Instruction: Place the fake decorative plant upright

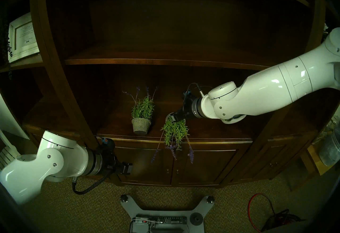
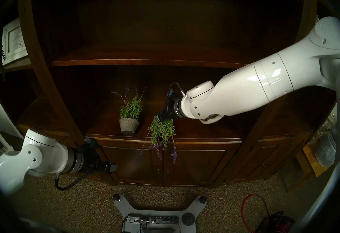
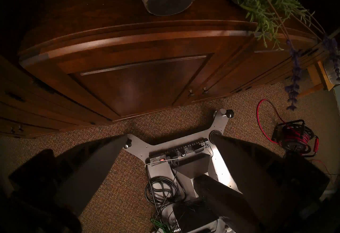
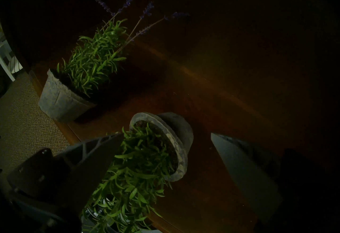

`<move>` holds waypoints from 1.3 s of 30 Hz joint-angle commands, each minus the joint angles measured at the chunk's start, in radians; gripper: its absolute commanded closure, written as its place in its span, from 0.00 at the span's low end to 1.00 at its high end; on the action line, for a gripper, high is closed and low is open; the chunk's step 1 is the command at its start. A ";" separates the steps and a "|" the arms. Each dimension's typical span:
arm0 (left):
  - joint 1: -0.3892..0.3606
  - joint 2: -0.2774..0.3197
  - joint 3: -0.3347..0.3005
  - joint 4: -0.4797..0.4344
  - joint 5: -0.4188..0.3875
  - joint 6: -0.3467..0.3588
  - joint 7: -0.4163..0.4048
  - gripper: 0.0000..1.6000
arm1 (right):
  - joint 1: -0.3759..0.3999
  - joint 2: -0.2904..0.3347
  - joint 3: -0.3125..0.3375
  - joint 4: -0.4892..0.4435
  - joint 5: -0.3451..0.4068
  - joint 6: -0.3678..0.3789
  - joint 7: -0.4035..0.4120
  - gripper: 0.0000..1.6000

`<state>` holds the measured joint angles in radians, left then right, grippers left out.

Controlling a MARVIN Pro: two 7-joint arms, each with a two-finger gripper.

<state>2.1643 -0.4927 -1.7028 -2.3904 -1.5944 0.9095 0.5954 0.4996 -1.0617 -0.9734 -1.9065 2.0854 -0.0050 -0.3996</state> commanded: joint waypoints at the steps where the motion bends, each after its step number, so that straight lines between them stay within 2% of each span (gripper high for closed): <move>1: -0.007 0.001 -0.013 -0.012 0.000 -0.001 0.000 0.00 | 0.011 -0.020 0.025 0.028 0.009 0.004 -0.006 0.00; 27: -0.007 0.001 -0.013 -0.012 0.000 -0.001 0.000 0.00 | -0.057 -0.107 0.016 0.116 0.009 0.007 0.003 0.00; 39: -0.007 0.001 -0.013 -0.012 0.000 -0.001 0.000 0.00 | -0.079 -0.128 0.008 0.140 0.016 0.007 -0.006 0.00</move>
<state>2.1645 -0.4927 -1.7029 -2.3904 -1.5944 0.9095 0.5954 0.4219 -1.1828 -0.9696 -1.7892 2.0985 0.0034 -0.3969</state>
